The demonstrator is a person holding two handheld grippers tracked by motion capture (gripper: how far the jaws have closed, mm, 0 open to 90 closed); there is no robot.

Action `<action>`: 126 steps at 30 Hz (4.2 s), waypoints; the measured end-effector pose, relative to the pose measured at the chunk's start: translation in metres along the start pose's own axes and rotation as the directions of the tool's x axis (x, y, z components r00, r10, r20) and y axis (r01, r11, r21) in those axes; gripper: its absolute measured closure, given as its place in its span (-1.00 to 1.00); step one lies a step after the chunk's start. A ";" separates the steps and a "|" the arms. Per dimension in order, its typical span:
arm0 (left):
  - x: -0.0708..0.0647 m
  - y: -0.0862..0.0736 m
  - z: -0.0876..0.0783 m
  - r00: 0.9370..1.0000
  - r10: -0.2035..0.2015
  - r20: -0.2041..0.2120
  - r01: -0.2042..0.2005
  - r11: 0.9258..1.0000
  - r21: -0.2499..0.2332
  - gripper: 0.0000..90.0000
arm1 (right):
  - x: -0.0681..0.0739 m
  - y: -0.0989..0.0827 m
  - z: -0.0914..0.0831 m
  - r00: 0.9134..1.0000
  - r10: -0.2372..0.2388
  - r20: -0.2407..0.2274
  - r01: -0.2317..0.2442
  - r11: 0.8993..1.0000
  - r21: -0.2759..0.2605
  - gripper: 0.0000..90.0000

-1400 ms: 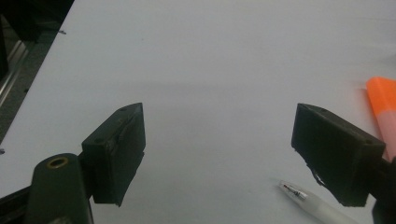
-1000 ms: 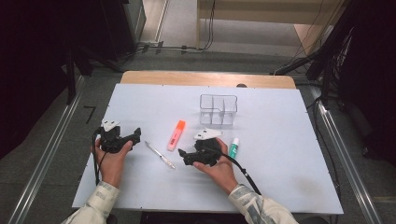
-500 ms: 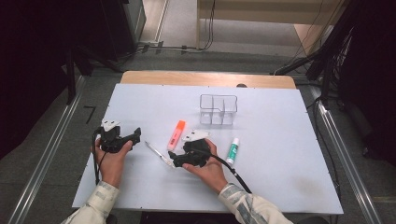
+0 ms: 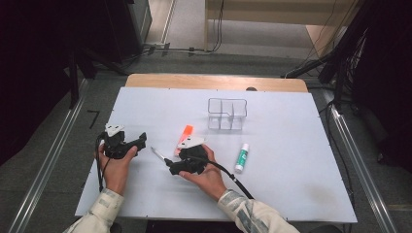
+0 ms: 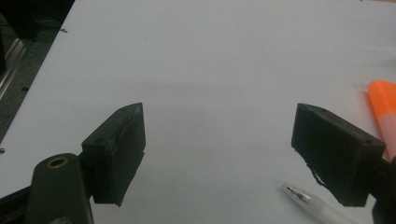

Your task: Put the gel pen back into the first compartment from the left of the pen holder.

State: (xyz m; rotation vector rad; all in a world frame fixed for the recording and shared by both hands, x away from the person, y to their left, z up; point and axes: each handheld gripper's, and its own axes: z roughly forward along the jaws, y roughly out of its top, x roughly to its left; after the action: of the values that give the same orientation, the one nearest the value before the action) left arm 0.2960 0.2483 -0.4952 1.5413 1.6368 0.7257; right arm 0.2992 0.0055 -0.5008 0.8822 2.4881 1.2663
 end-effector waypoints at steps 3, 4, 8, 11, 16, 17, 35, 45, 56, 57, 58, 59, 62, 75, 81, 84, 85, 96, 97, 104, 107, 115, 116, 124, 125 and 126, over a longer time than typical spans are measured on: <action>0.000 0.000 0.000 1.000 0.000 0.000 0.000 1.000 0.001 -0.59 | 0.005 0.002 0.004 1.000 -0.013 -0.007 0.013 1.000 -0.002 -0.52; 0.001 0.000 0.000 1.000 0.000 0.002 0.000 1.000 0.001 -0.59 | 0.007 0.003 0.006 1.000 -0.019 -0.011 0.019 1.000 -0.005 -0.51; 0.001 0.000 0.000 1.000 -0.002 0.002 0.002 1.000 0.000 -0.59 | 0.014 0.008 0.013 0.999 -0.038 -0.017 0.038 0.999 -0.002 -0.45; 0.002 0.000 0.000 1.000 0.000 0.000 0.000 1.000 -0.001 -0.59 | 0.019 0.011 0.021 0.999 -0.048 -0.023 0.048 0.999 0.004 -0.31; 0.003 0.000 -0.001 1.000 -0.002 -0.002 0.002 1.000 -0.003 -0.59 | 0.020 0.012 0.029 0.999 -0.050 -0.017 0.050 0.999 0.017 -0.25; 0.003 0.000 -0.001 1.000 -0.002 -0.001 0.002 1.000 -0.003 -0.59 | 0.020 0.012 0.031 0.998 -0.052 -0.017 0.053 0.998 0.020 -0.23; 0.004 0.001 -0.001 1.000 -0.008 0.001 0.008 1.000 -0.013 -0.59 | 0.018 0.017 0.050 0.999 -0.046 0.011 0.045 0.998 0.047 0.04; 0.004 0.001 -0.001 1.000 -0.009 0.001 0.009 1.000 -0.013 -0.59 | 0.021 0.021 0.057 1.000 -0.028 0.006 0.027 0.997 0.069 0.20; 0.004 0.001 -0.001 1.000 -0.009 0.002 0.009 1.000 -0.015 -0.59 | 0.022 0.023 0.062 0.999 -0.037 0.020 0.035 0.996 0.078 0.36; 0.004 0.001 0.000 1.000 -0.009 0.001 0.009 1.000 -0.016 -0.59 | 0.023 0.024 0.062 0.999 -0.036 0.028 0.034 0.996 0.079 0.39; 0.004 0.001 0.000 1.000 -0.007 0.003 0.007 1.000 -0.015 -0.59 | 0.023 0.024 0.062 0.999 -0.035 0.035 0.032 0.996 0.080 0.43; 0.004 0.001 0.000 1.000 -0.006 0.003 0.006 1.000 -0.015 -0.59 | 0.024 0.024 0.062 0.999 -0.037 0.040 0.033 0.996 0.081 0.46; 0.004 0.001 0.000 1.000 -0.009 0.003 0.009 1.000 -0.016 -0.59 | 0.024 0.024 0.062 0.998 -0.045 0.045 0.041 0.996 0.080 0.54; 0.004 0.001 0.000 1.000 -0.006 0.004 0.006 1.000 -0.014 -0.59 | 0.030 0.023 0.062 0.994 -0.087 0.060 0.082 0.994 0.077 0.74; 0.004 0.001 -0.001 1.000 -0.010 0.005 0.010 1.000 -0.014 -0.59 | 0.030 0.023 0.060 0.995 -0.086 0.058 0.082 0.994 0.069 0.74; 0.005 0.001 -0.001 1.000 -0.011 0.005 0.011 1.000 -0.015 -0.59 | 0.030 0.023 0.058 0.996 -0.076 0.050 0.073 0.995 0.062 0.74; 0.005 0.001 -0.001 1.000 -0.011 0.005 0.011 1.000 -0.015 -0.59 | 0.030 0.023 0.057 0.997 -0.065 0.045 0.062 0.996 0.064 0.74; 0.005 0.001 -0.001 1.000 -0.012 0.004 0.012 1.000 -0.015 -0.59 | 0.027 0.027 0.044 0.999 -0.050 0.001 0.050 0.998 0.044 0.75; 0.005 0.001 -0.001 1.000 -0.013 0.004 0.013 1.000 -0.015 -0.59 | 0.025 0.028 0.041 0.999 -0.038 -0.005 0.038 0.999 0.038 0.75; 0.005 0.001 -0.001 1.000 -0.015 0.004 0.015 1.000 -0.016 -0.59 | 0.019 0.033 0.029 0.999 -0.031 -0.009 0.031 0.999 0.018 0.75; 0.005 0.001 -0.001 1.000 -0.012 0.003 0.012 1.000 -0.014 -0.59 | 0.014 0.035 0.024 0.999 -0.035 -0.010 0.035 0.999 0.015 0.75; 0.004 0.001 -0.001 1.000 -0.014 0.003 0.014 1.000 -0.015 -0.59 | -0.001 0.043 0.005 1.000 -0.011 -0.002 0.011 1.000 -0.024 0.74; 0.004 0.001 -0.001 1.000 -0.013 0.002 0.013 1.000 -0.014 -0.59 | -0.003 0.044 0.002 1.000 -0.010 -0.001 0.010 1.000 -0.026 0.75; 0.004 0.001 0.000 1.000 -0.012 0.003 0.012 1.000 -0.011 -0.59 | -0.023 0.052 -0.016 1.000 0.015 0.020 -0.014 0.998 -0.064 0.74; 0.004 0.001 0.000 1.000 -0.011 0.004 0.011 1.000 -0.011 -0.59 | -0.026 0.052 -0.018 0.999 0.023 0.022 -0.021 0.998 -0.065 0.74; 0.004 0.001 0.000 1.000 -0.011 0.005 0.011 1.000 -0.011 -0.59 | -0.028 0.053 -0.021 0.999 0.021 0.030 -0.019 0.997 -0.071 0.74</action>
State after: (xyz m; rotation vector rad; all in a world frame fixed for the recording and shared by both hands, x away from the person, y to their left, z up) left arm 0.2964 0.2523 -0.4951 1.5240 1.6340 0.7239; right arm 0.3350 -0.0011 -0.4485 0.9051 2.4015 1.3280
